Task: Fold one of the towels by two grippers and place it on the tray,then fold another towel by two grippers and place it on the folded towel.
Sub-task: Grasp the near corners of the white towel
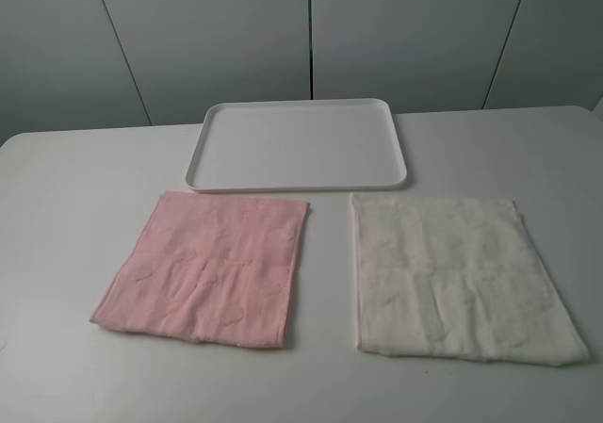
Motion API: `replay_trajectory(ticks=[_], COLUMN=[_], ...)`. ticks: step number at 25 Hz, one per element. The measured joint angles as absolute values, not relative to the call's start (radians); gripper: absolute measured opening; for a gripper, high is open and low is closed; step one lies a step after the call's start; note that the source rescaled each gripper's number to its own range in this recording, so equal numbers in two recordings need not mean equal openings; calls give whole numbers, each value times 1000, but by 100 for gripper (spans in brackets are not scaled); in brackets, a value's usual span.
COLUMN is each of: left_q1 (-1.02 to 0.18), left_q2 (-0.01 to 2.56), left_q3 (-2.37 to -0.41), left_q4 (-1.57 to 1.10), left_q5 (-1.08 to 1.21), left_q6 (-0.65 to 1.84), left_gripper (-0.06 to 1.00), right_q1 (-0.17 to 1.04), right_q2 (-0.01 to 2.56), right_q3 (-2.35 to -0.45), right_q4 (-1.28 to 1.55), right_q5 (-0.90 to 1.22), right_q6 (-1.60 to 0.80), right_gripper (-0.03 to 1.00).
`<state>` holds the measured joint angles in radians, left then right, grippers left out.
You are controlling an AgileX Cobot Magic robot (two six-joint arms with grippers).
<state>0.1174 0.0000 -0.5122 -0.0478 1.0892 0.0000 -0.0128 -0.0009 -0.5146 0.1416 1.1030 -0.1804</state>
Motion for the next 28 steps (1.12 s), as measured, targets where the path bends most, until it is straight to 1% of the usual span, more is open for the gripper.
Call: replay_trajectory(ticks=[28], left_q1=[117], left_q2=[0], left_q3=[-512], left_q4=[-48], left_q5=[1089], left_q6=[0], left_gripper=[93], right_q1=[-13], right_q2=[-1], right_q3=[-515], right_q4=[142], right_q5=[1103], right_q6=[-180], right_gripper=[100])
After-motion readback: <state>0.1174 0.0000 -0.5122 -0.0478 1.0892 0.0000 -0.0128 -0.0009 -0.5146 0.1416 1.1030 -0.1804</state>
